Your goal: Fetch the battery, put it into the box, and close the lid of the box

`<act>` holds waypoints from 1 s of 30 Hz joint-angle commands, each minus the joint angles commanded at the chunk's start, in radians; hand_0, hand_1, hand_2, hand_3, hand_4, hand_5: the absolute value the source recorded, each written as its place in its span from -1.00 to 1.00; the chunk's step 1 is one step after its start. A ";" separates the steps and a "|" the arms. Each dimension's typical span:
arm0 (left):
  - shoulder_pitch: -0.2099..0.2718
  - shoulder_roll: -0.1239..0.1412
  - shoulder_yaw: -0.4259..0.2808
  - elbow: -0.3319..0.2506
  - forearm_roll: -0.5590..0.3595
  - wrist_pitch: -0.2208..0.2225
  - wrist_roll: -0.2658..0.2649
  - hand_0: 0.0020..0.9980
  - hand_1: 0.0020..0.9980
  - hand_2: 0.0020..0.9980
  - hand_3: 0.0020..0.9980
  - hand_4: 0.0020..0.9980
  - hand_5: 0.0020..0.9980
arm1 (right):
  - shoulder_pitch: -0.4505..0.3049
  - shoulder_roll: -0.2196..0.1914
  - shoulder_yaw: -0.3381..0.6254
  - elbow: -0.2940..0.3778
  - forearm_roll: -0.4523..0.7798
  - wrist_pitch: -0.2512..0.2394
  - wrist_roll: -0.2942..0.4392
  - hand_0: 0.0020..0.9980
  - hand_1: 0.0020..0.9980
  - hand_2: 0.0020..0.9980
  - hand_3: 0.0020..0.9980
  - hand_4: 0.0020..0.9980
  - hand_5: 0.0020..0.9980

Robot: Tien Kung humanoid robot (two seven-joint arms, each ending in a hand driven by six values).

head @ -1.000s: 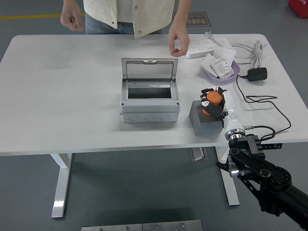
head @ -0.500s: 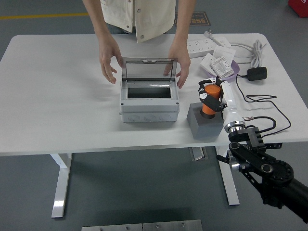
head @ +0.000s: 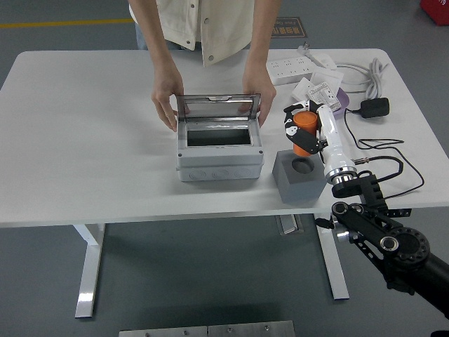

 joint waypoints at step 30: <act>-0.005 0.013 -0.008 0.000 -0.009 -0.004 0.006 0.50 0.66 0.57 0.68 -0.10 -1.00 | 0.311 -0.004 -0.306 0.010 -0.549 0.186 -0.386 -0.96 -0.62 -0.55 -0.59 -1.00 -1.00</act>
